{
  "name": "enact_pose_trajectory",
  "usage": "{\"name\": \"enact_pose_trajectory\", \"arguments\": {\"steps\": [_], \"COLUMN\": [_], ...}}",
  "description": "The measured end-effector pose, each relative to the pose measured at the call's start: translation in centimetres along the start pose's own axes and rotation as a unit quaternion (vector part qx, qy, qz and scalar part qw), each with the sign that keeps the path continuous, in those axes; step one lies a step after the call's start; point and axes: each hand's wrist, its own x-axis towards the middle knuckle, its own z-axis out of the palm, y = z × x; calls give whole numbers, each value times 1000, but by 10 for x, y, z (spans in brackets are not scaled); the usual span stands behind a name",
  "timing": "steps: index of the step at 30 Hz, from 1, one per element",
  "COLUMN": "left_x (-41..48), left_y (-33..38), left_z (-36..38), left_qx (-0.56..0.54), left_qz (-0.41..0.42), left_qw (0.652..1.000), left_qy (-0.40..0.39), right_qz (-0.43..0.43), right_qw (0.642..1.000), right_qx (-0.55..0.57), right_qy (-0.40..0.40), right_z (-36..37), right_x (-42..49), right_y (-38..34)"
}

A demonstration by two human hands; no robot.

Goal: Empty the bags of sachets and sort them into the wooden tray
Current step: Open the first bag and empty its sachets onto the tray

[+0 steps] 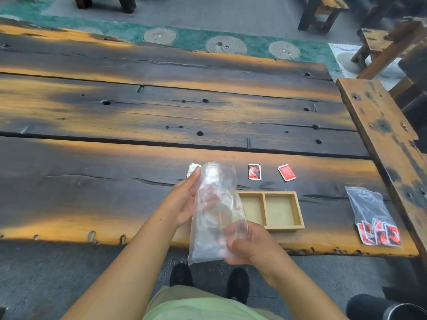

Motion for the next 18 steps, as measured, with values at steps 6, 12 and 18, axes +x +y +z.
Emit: {"name": "enact_pose_trajectory", "arguments": {"steps": [6, 12, 18], "left_x": [-15, -30, -41], "left_y": [20, 28, 39], "left_z": [40, 65, 80], "left_qx": [92, 200, 208], "left_qz": [139, 237, 255], "left_qw": [986, 951, 943], "left_qy": [26, -13, -57], "right_qz": [-37, -200, -293], "right_qw": [994, 973, 944], "right_qx": [-92, -61, 75], "right_qy": [38, 93, 129], "right_z": [-21, -47, -51], "right_x": [4, 10, 9], "right_y": [2, -54, -102]}}
